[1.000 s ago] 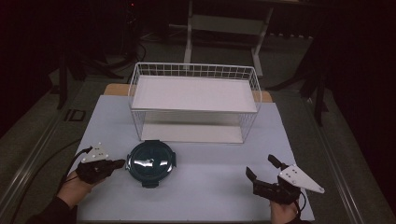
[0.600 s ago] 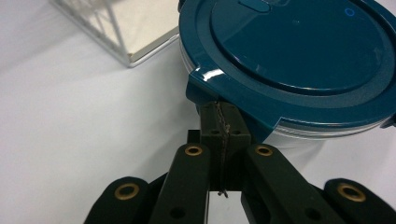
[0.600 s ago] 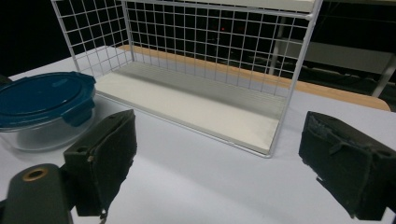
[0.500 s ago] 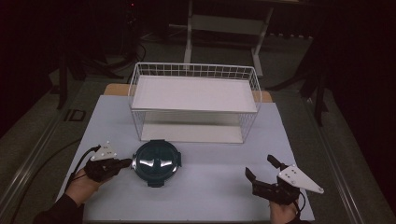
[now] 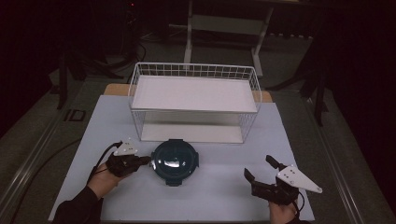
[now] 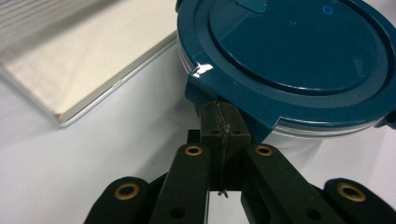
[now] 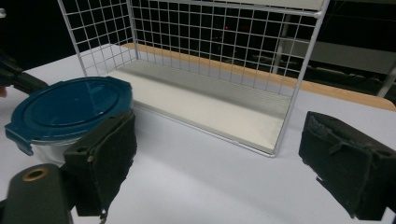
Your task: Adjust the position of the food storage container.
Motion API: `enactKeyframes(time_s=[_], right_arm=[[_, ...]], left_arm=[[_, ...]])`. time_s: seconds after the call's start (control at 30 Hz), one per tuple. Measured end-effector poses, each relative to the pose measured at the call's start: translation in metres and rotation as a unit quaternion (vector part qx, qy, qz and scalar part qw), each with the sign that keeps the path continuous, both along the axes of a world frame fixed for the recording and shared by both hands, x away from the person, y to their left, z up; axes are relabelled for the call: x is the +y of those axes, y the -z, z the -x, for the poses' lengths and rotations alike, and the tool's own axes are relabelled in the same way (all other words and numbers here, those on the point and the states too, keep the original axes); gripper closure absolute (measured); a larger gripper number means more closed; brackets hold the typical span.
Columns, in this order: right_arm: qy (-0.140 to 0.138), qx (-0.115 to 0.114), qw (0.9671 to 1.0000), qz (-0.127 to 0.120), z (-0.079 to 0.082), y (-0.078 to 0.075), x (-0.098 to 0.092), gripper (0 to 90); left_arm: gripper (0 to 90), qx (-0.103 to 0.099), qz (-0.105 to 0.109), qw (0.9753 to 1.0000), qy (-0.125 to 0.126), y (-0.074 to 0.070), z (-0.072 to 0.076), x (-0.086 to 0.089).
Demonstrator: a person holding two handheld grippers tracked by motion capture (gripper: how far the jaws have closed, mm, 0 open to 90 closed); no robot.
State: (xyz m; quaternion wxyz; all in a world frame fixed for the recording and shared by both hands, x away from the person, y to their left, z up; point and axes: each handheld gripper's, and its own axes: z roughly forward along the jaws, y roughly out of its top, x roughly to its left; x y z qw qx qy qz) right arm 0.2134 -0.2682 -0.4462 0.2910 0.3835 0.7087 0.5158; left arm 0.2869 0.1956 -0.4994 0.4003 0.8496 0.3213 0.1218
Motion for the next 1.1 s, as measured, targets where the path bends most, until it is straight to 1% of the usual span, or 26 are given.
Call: enactKeyframes(time_s=[0.33,0.37,0.5,0.63,0.7,0.93,1.1], right_arm=[[-0.005,0.003,1.0,0.001,0.0,0.001,0.002,11.1],[-0.005,0.003,1.0,0.001,0.0,0.001,0.002,11.1],[-0.006,0.006,1.0,0.001,-0.001,0.002,0.004,11.1],[-0.007,0.006,1.0,0.002,-0.001,0.002,0.004,11.2],[-0.007,0.008,0.9999,0.002,-0.001,0.002,0.004,11.1],[-0.008,0.011,0.9999,0.001,-0.002,0.003,0.005,11.2],[-0.01,0.014,0.9998,0.001,-0.002,0.004,0.005,11.1]], left_arm=[[89.8,0.003,0.003,0.9999,0.015,0.0,-0.004,-0.023],[89.8,0.003,0.003,0.9999,0.015,0.0,-0.004,-0.023],[89.8,0.005,0.006,0.9995,0.032,0.0,-0.006,-0.037],[89.8,0.003,0.005,0.9993,0.038,-0.001,-0.008,-0.047],[89.8,0.005,0.006,0.9991,0.041,-0.001,-0.01,-0.051],[89.8,0.002,0.006,0.9988,0.048,0.0,-0.013,-0.064],[89.8,0.003,0.01,0.9986,0.051,0.0,-0.015,-0.07]])
